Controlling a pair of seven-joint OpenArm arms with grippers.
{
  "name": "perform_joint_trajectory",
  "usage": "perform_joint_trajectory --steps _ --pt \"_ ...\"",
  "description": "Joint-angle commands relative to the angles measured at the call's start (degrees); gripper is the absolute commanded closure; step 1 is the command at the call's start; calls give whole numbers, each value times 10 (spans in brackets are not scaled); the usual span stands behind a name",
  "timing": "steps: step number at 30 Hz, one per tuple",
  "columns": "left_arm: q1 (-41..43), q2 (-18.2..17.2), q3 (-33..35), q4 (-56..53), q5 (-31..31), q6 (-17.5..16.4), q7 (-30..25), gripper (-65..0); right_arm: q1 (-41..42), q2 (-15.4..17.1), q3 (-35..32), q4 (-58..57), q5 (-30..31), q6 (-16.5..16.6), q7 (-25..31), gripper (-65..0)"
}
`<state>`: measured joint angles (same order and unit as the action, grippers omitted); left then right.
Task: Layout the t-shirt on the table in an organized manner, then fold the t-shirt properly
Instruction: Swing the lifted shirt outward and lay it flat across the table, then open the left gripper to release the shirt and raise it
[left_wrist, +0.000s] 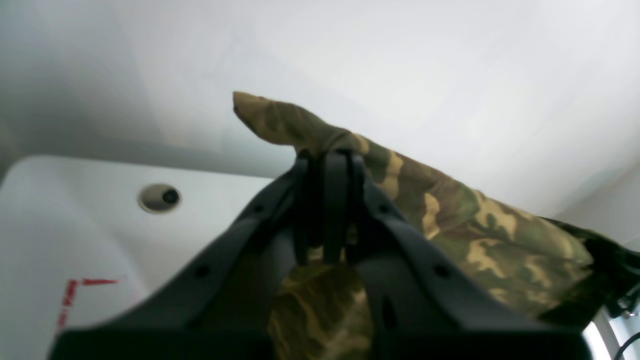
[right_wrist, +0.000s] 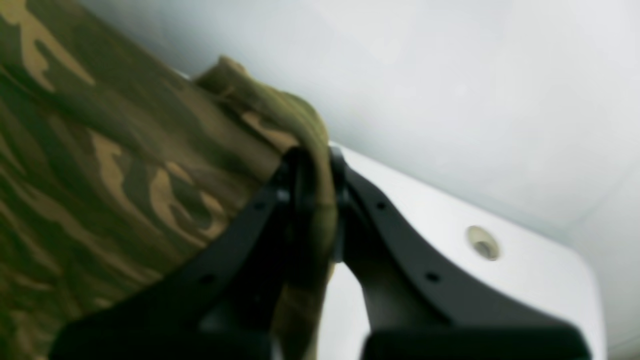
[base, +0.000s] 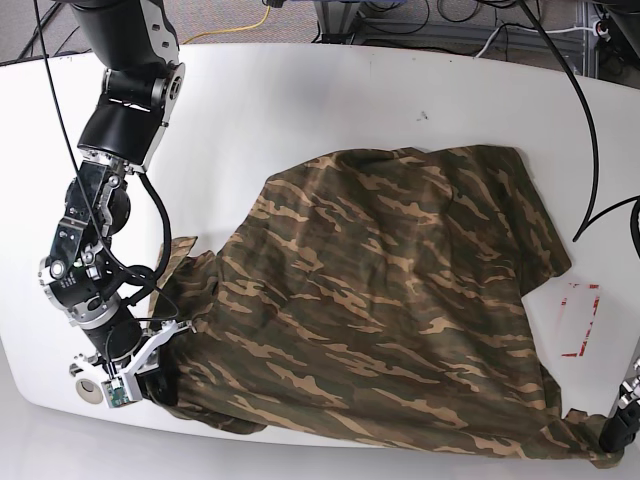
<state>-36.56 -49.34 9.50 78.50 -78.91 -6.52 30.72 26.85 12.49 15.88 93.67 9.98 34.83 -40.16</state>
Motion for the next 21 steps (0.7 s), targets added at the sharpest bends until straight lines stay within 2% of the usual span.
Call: perform_joint_trajectory --steps 1,9,15,18,20,21 --pt "-11 -8 -12 -2 -3 -1 -31 0 10 18 5 -25 -8 -10 36 -2" --pt "10 25 -8 -40 -2 -1 -31 -8 11 33 5 -116 -7 -10 82 -21" --pt "7 49 -8 -84 4 -1 -31 -164 13 39 4 -171 -7 -11 130 -97" --pt "6 62 -9 -93 28 -1 -31 -224 24 39 4 -198 -8 -12 145 -176" --pt "6 67 -9 -93 46 -1 -31 -249 32 39 4 -215 -9 -12 146 -255" --pt "6 67 -10 -93 53 -1 -31 -265 36 39 4 -227 -9 -13 146 -315"
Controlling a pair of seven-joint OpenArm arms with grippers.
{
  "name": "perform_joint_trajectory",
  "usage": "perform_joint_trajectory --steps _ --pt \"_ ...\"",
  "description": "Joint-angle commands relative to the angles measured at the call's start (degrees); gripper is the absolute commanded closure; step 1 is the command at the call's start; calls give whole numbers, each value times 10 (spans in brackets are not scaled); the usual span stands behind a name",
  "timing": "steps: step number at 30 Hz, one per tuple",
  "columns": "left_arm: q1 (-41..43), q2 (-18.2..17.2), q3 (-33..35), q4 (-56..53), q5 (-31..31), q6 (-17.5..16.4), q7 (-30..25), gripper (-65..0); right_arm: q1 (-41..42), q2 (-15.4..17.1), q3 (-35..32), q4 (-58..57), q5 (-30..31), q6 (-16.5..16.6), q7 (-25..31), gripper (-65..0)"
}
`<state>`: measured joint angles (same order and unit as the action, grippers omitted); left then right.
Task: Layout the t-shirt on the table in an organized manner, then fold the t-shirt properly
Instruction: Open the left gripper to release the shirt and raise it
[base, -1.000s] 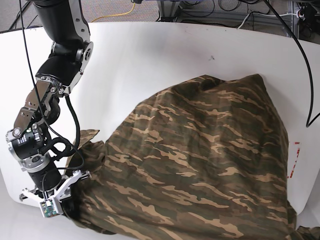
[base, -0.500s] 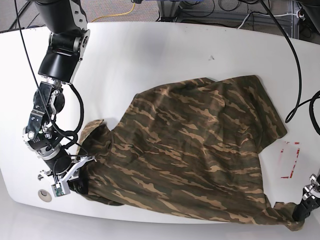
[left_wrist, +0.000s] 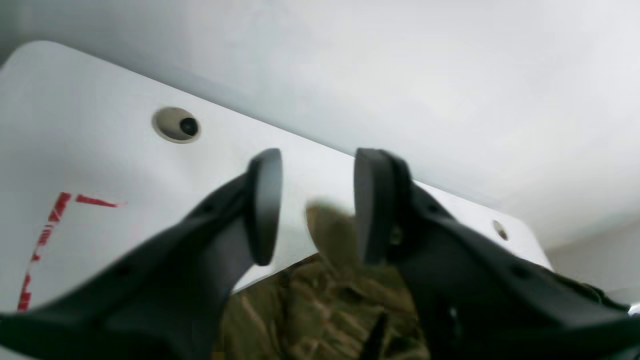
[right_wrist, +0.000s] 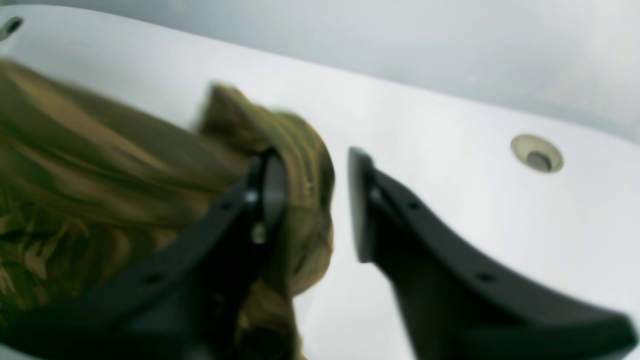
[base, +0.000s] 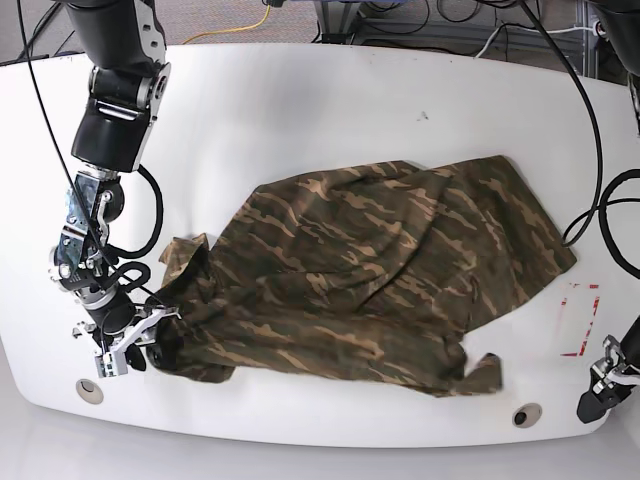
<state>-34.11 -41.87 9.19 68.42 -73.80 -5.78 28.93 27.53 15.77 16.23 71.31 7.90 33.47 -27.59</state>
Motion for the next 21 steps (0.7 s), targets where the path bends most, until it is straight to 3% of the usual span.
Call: perform_joint_trajectory --steps 1,6,9,13,17,21 --pt "-19 -7 -7 9 6 -9 -13 -283 33 7 1 -10 11 -3 21 -361" --pt "-19 -8 -7 9 11 -9 -10 -439 46 22 -3 -23 -22 -17 22 -650" --pt "-19 -11 -7 9 10 -9 -10 -499 57 25 -4 -21 -40 -17 22 -650" --pt "-20 -19 -9 11 8 -9 -2 -504 64 33 -3 -8 -66 -18 21 -650" --pt "-19 -35 -40 25 8 -9 42 -504 54 42 -3 31 -72 -17 16 -650" --pt "19 -36 -113 56 7 -9 116 -504 35 43 -3 72 -72 -16 -15 -650"
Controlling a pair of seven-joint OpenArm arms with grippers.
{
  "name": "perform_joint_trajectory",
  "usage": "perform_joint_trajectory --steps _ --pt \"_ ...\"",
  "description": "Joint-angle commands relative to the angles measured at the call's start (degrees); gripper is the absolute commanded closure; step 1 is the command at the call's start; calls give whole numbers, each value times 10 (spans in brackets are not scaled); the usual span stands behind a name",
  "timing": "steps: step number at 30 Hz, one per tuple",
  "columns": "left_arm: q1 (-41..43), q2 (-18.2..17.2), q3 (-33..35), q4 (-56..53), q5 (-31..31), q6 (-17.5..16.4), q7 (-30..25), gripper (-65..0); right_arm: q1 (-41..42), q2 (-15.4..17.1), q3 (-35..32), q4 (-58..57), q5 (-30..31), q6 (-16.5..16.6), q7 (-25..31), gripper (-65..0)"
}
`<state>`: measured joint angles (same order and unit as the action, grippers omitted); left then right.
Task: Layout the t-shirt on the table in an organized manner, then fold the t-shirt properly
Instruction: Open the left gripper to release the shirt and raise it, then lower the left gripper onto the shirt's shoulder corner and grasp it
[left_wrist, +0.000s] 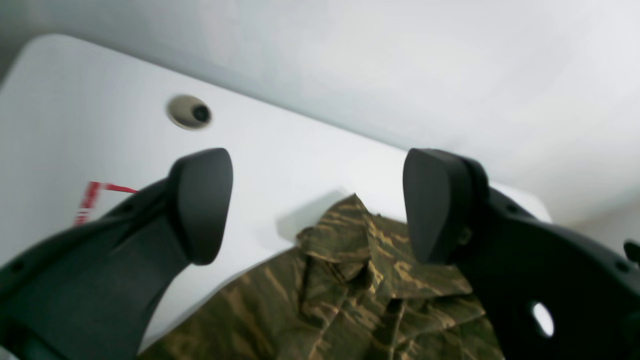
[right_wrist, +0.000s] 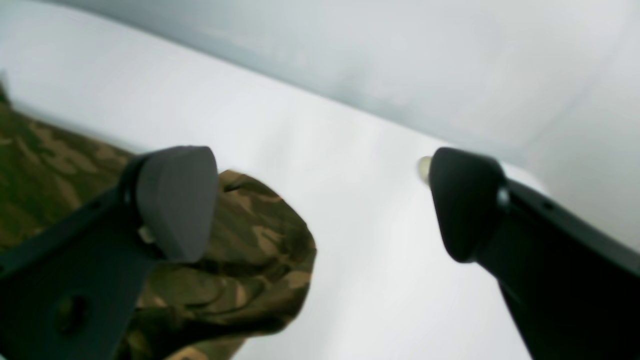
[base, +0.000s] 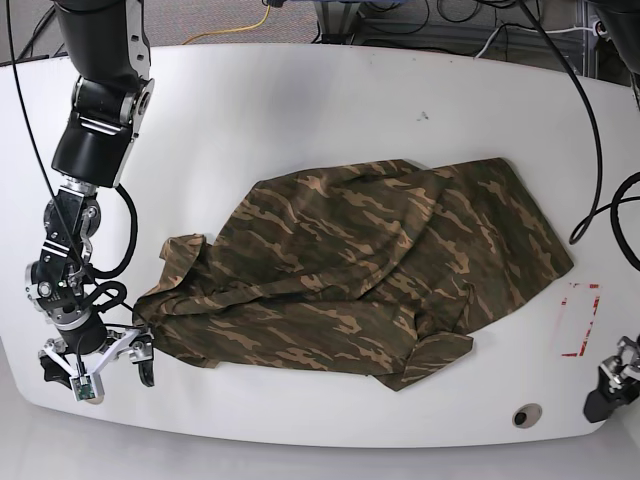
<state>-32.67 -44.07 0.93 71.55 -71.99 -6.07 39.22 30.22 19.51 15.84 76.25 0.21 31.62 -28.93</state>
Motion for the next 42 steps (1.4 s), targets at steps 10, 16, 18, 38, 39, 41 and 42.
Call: perform_joint_trajectory --steps 10,16,18,38,39,41,42 --pt "195 34 -266 165 -11 -6 147 -504 -13 -21 6 37 5 3 -34 -650" --pt "299 80 -346 262 -11 -6 192 -504 -9 -33 6 -34 5 3 -31 -650" --pt "331 97 -363 284 -11 -6 200 -504 -3 -32 6 -68 6 3 -22 -650" --pt "471 196 -417 333 -58 -7 201 -504 91 23 6 -410 5 -4 183 -650" --pt "474 196 -416 333 -63 -7 201 -504 91 25 6 -414 5 -4 185 -650" --pt "478 196 -416 333 -68 -7 201 -504 91 25 6 -424 5 -4 187 -650" --pt "478 197 -416 333 -69 -7 201 -504 91 25 6 -428 5 -4 188 -650"
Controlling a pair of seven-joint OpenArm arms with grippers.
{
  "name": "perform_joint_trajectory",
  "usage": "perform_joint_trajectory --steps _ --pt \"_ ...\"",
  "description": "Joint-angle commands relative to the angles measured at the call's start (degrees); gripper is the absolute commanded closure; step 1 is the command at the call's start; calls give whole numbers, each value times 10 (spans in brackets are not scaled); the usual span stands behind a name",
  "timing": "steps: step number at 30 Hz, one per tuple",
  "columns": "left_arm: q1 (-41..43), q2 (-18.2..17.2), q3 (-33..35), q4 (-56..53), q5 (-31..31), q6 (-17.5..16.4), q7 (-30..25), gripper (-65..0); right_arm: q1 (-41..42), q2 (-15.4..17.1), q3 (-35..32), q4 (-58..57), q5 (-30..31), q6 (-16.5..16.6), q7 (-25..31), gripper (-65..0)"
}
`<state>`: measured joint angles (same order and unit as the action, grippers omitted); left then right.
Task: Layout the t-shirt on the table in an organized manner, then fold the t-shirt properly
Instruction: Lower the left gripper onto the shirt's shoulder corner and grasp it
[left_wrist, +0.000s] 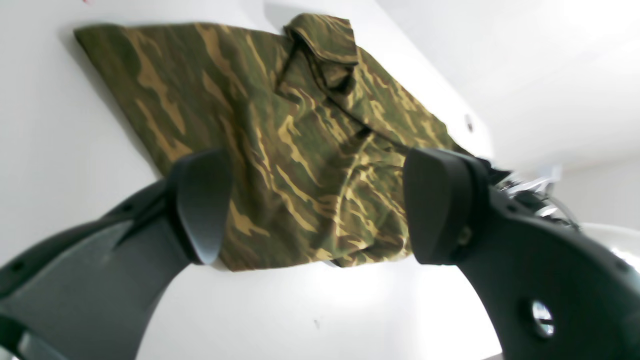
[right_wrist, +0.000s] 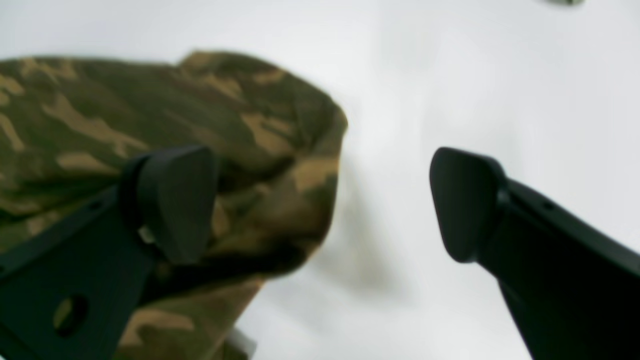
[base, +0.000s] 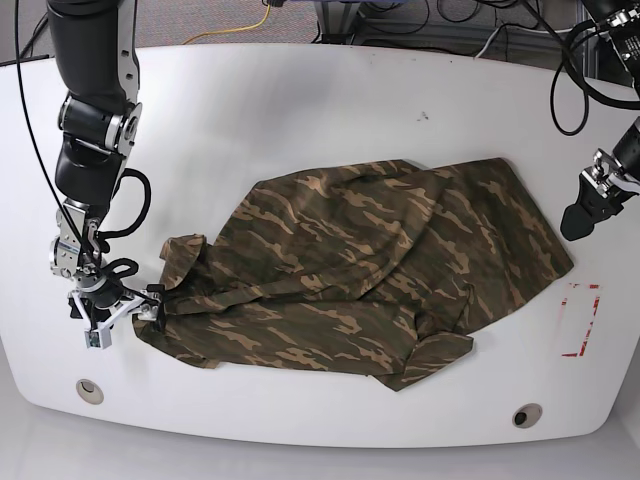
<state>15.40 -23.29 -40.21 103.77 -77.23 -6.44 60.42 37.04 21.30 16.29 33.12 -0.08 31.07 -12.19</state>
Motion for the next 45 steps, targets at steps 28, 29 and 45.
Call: perform_joint_trajectory --steps 28,29,45 --pt "59 44 -2 8 -18 -3 -11 -504 11 -10 1 -6 8 7 53 -73" --pt "61 46 -2 8 -18 -3 -11 -504 11 -10 1 -6 8 7 53 -65" --pt "43 64 73 -97 -15 -2 -12 -506 7 -11 0 -5 8 8 52 -2"
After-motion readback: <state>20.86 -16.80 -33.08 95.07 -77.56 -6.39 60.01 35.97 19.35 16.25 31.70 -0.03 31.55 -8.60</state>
